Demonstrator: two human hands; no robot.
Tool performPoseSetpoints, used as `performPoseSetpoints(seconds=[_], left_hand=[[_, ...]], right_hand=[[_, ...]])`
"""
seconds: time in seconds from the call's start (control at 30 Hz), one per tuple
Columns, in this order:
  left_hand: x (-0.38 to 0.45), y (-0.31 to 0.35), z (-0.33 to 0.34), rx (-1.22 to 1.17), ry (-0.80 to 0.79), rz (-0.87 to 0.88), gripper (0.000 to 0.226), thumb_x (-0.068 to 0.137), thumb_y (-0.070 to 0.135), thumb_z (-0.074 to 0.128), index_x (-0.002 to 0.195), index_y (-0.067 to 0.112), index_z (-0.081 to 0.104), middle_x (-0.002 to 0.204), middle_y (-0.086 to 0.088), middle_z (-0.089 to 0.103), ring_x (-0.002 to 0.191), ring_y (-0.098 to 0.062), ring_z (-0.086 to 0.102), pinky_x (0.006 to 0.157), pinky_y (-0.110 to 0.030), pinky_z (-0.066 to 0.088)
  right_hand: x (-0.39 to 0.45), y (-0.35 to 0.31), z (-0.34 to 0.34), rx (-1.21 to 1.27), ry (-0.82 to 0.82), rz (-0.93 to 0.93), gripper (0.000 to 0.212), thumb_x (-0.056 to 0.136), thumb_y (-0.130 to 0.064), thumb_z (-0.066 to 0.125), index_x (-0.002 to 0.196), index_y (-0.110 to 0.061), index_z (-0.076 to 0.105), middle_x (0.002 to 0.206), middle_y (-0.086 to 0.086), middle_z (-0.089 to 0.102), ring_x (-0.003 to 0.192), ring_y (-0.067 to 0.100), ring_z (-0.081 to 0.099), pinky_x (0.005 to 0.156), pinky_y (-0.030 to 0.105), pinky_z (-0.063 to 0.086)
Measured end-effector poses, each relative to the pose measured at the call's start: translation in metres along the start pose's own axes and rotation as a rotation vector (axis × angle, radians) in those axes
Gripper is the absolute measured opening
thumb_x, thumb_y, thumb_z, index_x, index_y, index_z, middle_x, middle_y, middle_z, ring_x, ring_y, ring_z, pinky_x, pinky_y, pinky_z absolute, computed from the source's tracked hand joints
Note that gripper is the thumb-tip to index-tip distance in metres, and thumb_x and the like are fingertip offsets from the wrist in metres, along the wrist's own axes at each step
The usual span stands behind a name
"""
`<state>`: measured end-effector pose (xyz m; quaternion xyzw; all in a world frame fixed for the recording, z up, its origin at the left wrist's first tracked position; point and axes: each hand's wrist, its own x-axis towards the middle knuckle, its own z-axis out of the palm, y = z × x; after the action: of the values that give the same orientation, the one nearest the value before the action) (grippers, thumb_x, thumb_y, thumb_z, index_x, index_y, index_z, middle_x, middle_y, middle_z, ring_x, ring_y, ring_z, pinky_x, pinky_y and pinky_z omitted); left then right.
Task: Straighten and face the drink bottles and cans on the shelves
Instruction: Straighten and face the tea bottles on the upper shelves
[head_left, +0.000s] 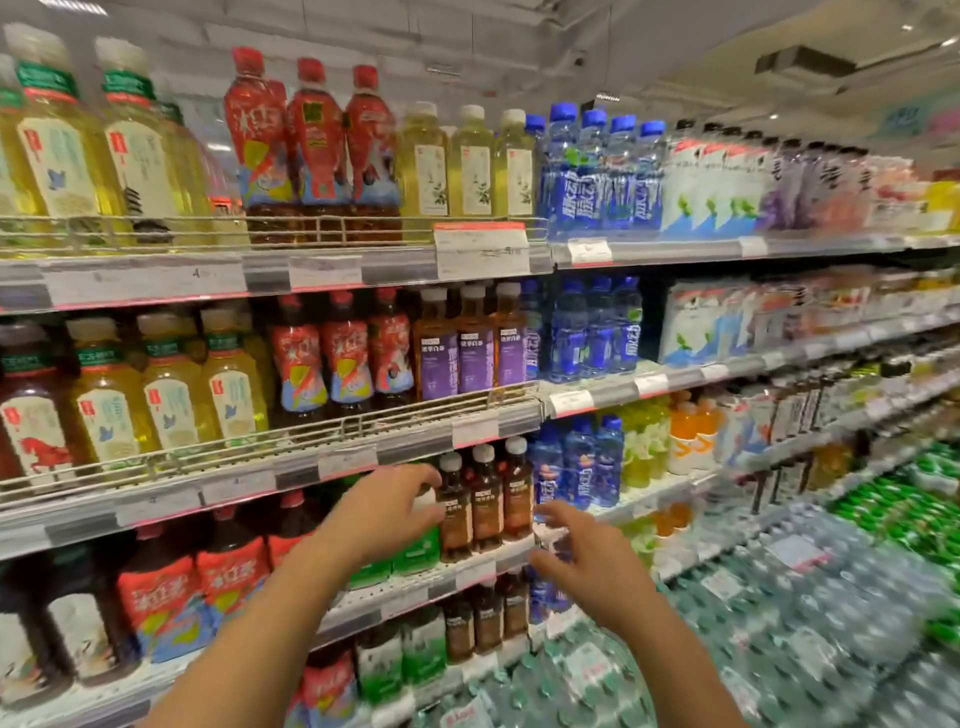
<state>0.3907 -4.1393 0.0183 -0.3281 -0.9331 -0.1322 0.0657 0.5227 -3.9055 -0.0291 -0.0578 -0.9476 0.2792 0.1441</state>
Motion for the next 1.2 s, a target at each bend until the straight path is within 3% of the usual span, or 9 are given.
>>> performPoseSetpoints(seconds=[0.13, 0.27, 0.43, 0.6, 0.67, 0.97, 1.2], left_hand=[[0.043, 0.024, -0.033, 0.063, 0.183, -0.011, 0.050, 0.096, 0.043, 0.060, 0.139, 0.019, 0.054, 0.140, -0.001, 0.056, 0.128, -0.023, 0.051, 0.106, -0.038, 0.042], [0.075, 0.034, -0.067, 0.096, 0.359, -0.053, 0.054, 0.094, 0.042, 0.060, 0.143, 0.019, 0.052, 0.156, -0.009, 0.042, 0.142, -0.029, 0.038, 0.116, -0.044, 0.032], [0.107, 0.049, -0.099, 0.181, 0.570, -0.012, 0.061, 0.095, 0.035, 0.062, 0.151, 0.023, 0.040, 0.165, -0.004, 0.026, 0.150, -0.031, 0.020, 0.118, -0.054, 0.031], [0.138, 0.047, -0.097, 0.366, 0.543, -0.082, 0.077, 0.094, 0.042, 0.059, 0.159, 0.023, 0.022, 0.169, -0.005, 0.008, 0.155, -0.034, 0.004, 0.115, -0.057, 0.031], [0.146, 0.033, -0.089, 0.365, 0.523, -0.156, 0.081, 0.094, 0.045, 0.058, 0.160, 0.023, 0.017, 0.170, -0.005, 0.004, 0.155, -0.034, 0.002, 0.116, -0.057, 0.030], [0.157, 0.001, -0.064, 0.438, 0.598, -0.135, 0.086, 0.090, 0.045, 0.058, 0.160, 0.017, 0.017, 0.170, -0.006, 0.005, 0.155, -0.035, 0.005, 0.109, -0.057, 0.037], [0.160, 0.003, -0.064, 0.416, 0.625, -0.130, 0.085, 0.091, 0.047, 0.057, 0.160, 0.018, 0.019, 0.170, -0.007, 0.007, 0.155, -0.036, 0.005, 0.108, -0.057, 0.038]], right_hand=[[0.015, 0.040, -0.028, -0.062, -0.039, -0.050, 0.057, 0.095, -0.045, 0.064, 0.147, -0.034, 0.045, 0.139, -0.007, 0.060, 0.115, 0.014, 0.062, 0.092, 0.030, 0.048], [0.026, 0.069, -0.043, -0.015, -0.060, -0.062, 0.056, 0.095, -0.047, 0.063, 0.147, -0.035, 0.044, 0.141, -0.010, 0.057, 0.111, 0.009, 0.063, 0.096, 0.032, 0.052], [0.037, 0.089, -0.038, 0.014, -0.081, -0.071, 0.055, 0.097, -0.044, 0.062, 0.148, -0.036, 0.042, 0.142, -0.014, 0.056, 0.101, 0.000, 0.061, 0.096, 0.026, 0.051], [0.055, 0.088, -0.028, -0.011, -0.121, -0.098, 0.058, 0.097, -0.045, 0.062, 0.150, -0.035, 0.042, 0.146, -0.012, 0.054, 0.111, 0.006, 0.063, 0.099, 0.030, 0.050], [0.063, 0.088, -0.028, -0.023, -0.123, -0.102, 0.056, 0.097, -0.045, 0.062, 0.148, -0.036, 0.043, 0.143, -0.012, 0.056, 0.105, 0.007, 0.065, 0.095, 0.032, 0.051], [0.092, 0.089, -0.002, -0.088, -0.161, -0.068, 0.054, 0.097, -0.042, 0.063, 0.147, -0.029, 0.046, 0.141, -0.007, 0.058, 0.103, 0.011, 0.066, 0.095, 0.034, 0.051], [0.161, 0.104, 0.039, 0.105, -0.097, 0.092, 0.050, 0.097, -0.034, 0.066, 0.142, -0.018, 0.053, 0.143, -0.001, 0.058, 0.113, 0.018, 0.064, 0.101, 0.038, 0.049]])
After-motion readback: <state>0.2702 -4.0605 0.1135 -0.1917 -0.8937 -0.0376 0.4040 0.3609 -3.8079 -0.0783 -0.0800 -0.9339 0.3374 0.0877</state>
